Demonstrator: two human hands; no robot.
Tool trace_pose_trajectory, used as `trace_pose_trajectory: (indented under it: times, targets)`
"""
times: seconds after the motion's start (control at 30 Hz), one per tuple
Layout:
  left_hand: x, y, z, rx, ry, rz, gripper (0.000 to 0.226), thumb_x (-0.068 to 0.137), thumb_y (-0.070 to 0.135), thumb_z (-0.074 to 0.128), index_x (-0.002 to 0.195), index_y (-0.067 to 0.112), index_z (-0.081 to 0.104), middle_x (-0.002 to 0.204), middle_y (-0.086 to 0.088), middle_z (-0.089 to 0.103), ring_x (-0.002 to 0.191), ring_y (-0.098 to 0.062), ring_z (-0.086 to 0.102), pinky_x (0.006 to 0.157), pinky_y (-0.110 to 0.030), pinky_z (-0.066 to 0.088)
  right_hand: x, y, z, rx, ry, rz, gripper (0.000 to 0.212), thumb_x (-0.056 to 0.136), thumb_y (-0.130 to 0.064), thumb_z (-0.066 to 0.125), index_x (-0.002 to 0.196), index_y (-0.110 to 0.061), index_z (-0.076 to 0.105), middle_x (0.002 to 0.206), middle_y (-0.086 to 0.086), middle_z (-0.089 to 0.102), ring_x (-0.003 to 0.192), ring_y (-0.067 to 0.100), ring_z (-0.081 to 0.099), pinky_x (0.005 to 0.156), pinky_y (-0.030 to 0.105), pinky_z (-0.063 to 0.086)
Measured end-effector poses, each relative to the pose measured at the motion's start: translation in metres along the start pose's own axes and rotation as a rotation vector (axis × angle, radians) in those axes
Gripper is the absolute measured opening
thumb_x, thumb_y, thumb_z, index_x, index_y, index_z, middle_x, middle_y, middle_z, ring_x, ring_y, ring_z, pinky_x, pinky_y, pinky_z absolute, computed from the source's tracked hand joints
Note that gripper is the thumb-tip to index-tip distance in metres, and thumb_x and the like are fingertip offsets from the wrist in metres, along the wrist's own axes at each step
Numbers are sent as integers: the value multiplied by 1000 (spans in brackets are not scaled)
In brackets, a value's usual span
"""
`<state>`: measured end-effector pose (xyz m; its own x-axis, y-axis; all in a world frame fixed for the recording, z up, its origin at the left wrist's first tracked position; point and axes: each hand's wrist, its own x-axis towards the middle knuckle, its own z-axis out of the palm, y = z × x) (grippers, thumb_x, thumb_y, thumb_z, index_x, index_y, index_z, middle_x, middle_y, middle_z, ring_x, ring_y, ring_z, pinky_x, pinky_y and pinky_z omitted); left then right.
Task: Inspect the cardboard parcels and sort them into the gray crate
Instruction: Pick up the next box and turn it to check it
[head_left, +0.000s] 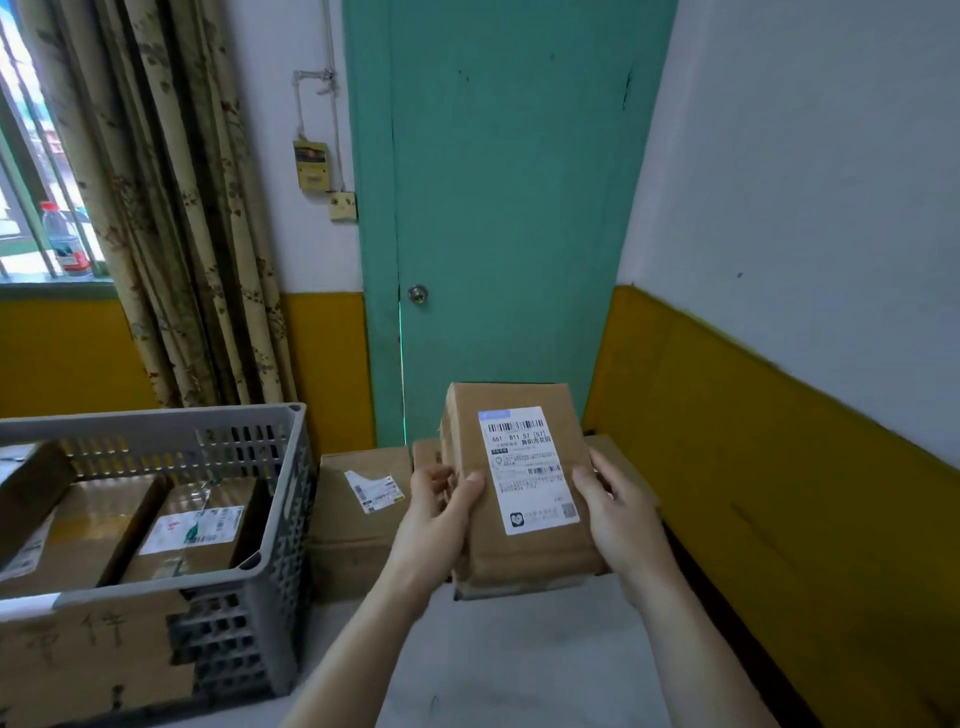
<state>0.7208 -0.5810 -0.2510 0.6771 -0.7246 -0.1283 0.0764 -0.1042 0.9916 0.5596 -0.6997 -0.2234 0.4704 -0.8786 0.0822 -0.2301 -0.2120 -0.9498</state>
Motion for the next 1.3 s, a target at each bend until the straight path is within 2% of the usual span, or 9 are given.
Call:
trace_pose_trajectory:
  times: [0.2,0.3,0.37,0.53,0.67,0.77,0.97,1.2,1.3]
  targets:
    - [1,-16,40,39,-213,-48,32,88,62,63,119,55,59,110,27,75,101,0,73,95,-36,59,0,25,-37,-55,96,88,35,106,-44,45,88,-64,68,93,-32,73,97,4,70,84,39,59]
    - [0,-19,62,42,-239,-51,50,82,61,62,130,49,61,115,22,76,106,-5,73,98,-42,59,6,37,-56,-63,100,113,33,104,-49,42,88,-61,68,88,-32,73,87,-3,71,77,37,59]
    - [3,-21,79,69,-225,-45,54,83,58,65,134,41,63,113,19,77,104,-7,74,97,-43,60,13,46,-70,-67,99,128,33,101,-54,40,86,-55,69,84,-34,72,81,-8,70,73,34,57]
    - [14,-39,134,155,-136,-78,32,97,45,65,126,33,70,108,15,78,99,-8,74,92,-42,62,40,87,-115,-97,39,192,41,89,-63,33,95,-47,71,89,-16,78,85,8,75,84,45,61]
    - [23,-58,186,199,-92,-116,32,97,41,67,125,26,68,112,6,77,99,-15,74,85,-44,64,61,126,-152,-168,38,231,41,99,-55,38,85,-39,73,87,-11,77,88,13,73,89,49,59]
    - [29,-75,222,211,-98,-181,30,98,37,68,124,22,66,112,1,76,99,-19,74,85,-47,64,77,157,-179,-175,-15,305,44,106,-44,40,85,-23,72,78,-8,76,75,5,73,87,49,60]
    - [35,-111,261,256,-128,-296,29,99,34,66,124,18,65,110,-3,75,99,-22,74,86,-47,64,91,203,-203,-232,-75,395,46,108,-42,40,105,-10,73,63,-16,68,53,-5,64,63,22,53]
    - [46,-144,284,276,-170,-421,37,100,33,64,134,21,59,111,-2,73,97,-18,73,73,-29,63,103,253,-208,-339,-117,487,47,109,-42,36,116,-9,69,106,2,72,70,5,56,61,21,39]
    - [55,-155,292,288,-165,-426,35,101,31,62,135,23,57,115,-4,71,99,-20,72,78,-33,64,115,270,-205,-327,-153,538,49,108,-46,36,126,-10,66,126,13,68,98,20,64,88,33,46]
